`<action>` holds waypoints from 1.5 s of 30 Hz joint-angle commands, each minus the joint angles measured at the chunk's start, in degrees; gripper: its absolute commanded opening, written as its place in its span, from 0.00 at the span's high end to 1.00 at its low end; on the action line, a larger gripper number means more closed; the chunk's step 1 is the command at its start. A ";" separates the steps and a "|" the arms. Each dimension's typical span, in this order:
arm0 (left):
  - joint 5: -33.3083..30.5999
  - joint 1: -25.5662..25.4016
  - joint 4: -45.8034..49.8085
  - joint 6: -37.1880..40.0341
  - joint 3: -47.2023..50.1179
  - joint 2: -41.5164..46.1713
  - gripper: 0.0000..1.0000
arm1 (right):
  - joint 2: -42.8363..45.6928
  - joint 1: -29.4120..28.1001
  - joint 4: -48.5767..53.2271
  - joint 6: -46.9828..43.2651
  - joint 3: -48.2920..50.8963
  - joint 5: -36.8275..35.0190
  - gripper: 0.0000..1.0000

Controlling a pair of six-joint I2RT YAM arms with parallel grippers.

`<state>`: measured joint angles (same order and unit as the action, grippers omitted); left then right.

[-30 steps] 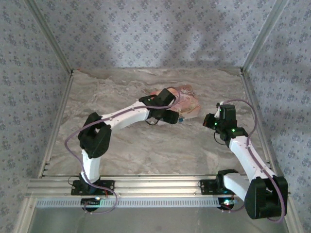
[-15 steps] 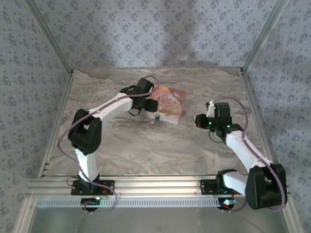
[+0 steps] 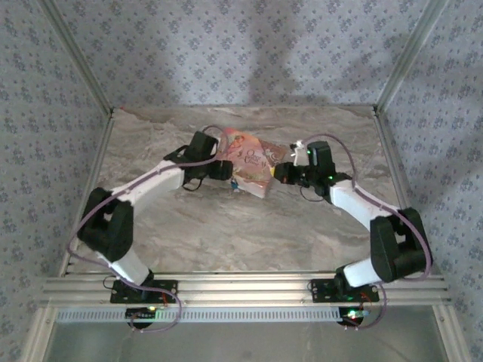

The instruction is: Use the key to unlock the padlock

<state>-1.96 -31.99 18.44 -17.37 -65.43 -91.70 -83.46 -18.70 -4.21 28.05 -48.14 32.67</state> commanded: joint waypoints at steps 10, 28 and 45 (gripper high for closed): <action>13.60 0.32 -29.57 -0.18 23.72 10.16 0.11 | -15.47 -4.57 -3.59 2.27 -12.04 1.29 1.00; 26.81 2.60 -43.42 -1.09 21.62 -7.25 0.14 | -19.37 -4.99 7.19 0.18 -12.87 -4.67 1.00; 28.18 3.48 -51.84 0.01 21.16 -13.56 0.24 | -19.21 -5.55 5.83 -0.89 -12.68 -4.00 1.00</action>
<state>24.29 -28.86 -31.57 -18.41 -42.59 -103.96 -101.41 -23.73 -2.57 28.45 -61.45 30.39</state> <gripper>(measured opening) 0.760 0.061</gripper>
